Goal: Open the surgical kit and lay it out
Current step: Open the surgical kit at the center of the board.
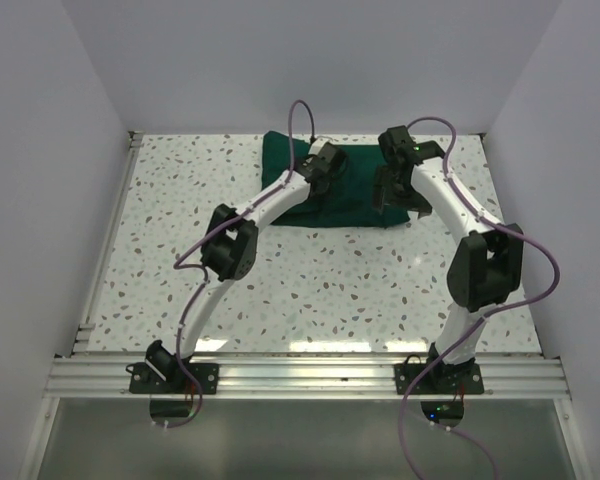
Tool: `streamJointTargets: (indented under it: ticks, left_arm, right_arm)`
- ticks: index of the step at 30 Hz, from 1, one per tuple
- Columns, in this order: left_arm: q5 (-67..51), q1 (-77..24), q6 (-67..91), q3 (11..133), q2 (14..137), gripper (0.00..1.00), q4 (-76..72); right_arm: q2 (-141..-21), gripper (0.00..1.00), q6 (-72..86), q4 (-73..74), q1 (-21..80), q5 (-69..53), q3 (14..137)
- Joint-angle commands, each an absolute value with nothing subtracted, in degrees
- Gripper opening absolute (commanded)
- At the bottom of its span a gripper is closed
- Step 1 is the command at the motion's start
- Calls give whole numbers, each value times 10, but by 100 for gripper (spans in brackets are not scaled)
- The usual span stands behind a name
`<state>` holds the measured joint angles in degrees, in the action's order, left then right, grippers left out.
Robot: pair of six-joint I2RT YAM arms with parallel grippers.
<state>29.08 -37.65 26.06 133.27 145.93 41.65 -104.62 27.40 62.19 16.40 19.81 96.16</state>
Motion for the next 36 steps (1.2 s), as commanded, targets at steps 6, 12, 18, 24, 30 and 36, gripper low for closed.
streamJointTargets:
  ticks: [6,12,18,24,30,36]
  left_arm:
    - [320,-363,274,1327,1453,44,468]
    - [316,-338,276,1313,1432,0,470]
    - [336,-330,264,1271,1309,0,425]
    - [291,-195,379,1098,1135,8,407]
    - [238,-49,410,984,1080,100,423]
    - [226,-25,391,931,1076,100,448]
  right_arm:
    - [-1056,99,271,619,166,186,976]
    - [-1060,99,268,626,166,192,984]
    - [-1070,99,267,640,166,201,1000]
    - [-1090,99,266,650,169,212,1040]
    - [-1136,99,262,657,172,231,1102]
    - [-1216,99,246,643,170,224,1235]
